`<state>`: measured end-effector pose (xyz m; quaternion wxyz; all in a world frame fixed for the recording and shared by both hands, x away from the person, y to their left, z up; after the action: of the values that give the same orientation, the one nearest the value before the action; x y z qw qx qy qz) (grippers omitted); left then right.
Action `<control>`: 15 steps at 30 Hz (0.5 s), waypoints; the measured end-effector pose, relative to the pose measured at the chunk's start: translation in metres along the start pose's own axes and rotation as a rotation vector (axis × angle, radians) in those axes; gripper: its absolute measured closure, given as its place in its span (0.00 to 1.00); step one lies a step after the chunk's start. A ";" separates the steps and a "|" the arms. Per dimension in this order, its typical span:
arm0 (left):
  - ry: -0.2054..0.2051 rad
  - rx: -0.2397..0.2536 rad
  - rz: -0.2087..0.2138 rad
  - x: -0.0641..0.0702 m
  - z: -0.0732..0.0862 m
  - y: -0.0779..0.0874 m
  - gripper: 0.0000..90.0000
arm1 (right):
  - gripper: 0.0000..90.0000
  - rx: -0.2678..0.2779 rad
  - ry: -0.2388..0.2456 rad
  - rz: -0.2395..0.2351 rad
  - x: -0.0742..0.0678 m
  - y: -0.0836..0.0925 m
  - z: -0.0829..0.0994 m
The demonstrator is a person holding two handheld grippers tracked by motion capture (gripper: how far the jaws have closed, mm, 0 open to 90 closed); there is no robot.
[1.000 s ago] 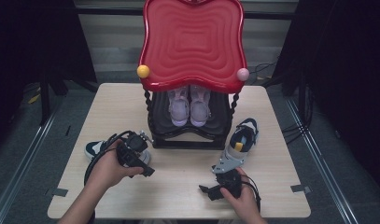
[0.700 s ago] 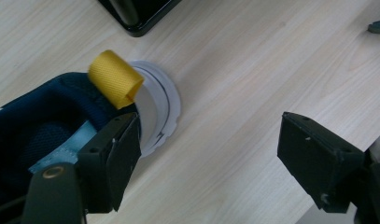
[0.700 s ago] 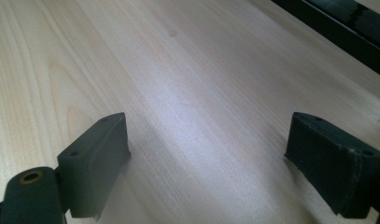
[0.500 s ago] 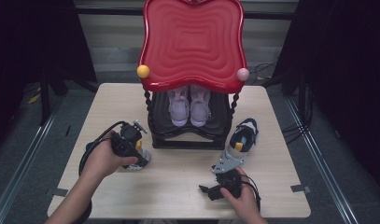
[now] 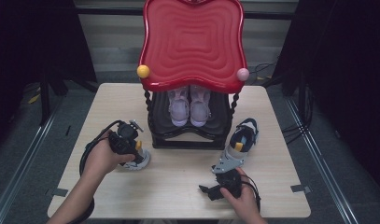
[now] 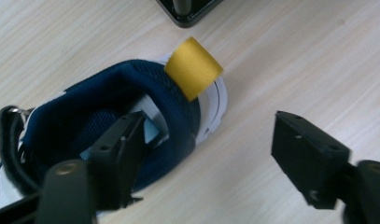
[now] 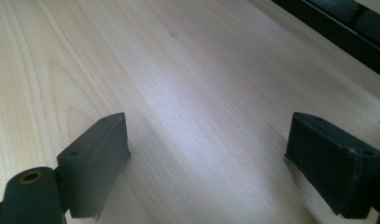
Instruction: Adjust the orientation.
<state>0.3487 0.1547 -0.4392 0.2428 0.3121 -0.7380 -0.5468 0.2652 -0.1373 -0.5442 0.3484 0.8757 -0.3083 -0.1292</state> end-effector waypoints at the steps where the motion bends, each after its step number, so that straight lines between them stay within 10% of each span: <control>1: 0.004 -0.001 -0.002 -0.002 -0.001 -0.001 0.33 | 0.14 0.000 0.000 0.000 0.000 0.000 0.000; 15: -0.002 -0.055 -0.010 -0.011 0.001 -0.007 0.80 | 0.14 0.000 -0.002 0.000 0.000 0.000 0.000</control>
<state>0.3570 0.1623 -0.4465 0.2480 0.3087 -0.7213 -0.5683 0.2650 -0.1373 -0.5442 0.3483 0.8755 -0.3086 -0.1302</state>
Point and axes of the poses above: each handheld gripper's, and its own axes: y roughly backward along the jaws, z roughly out of its underside, x roughly to its right, the point moved 5 cm from there along -y, roughly forward along the jaws, and after that the axes turned 2 degrees about y, right-handed, at the moved point
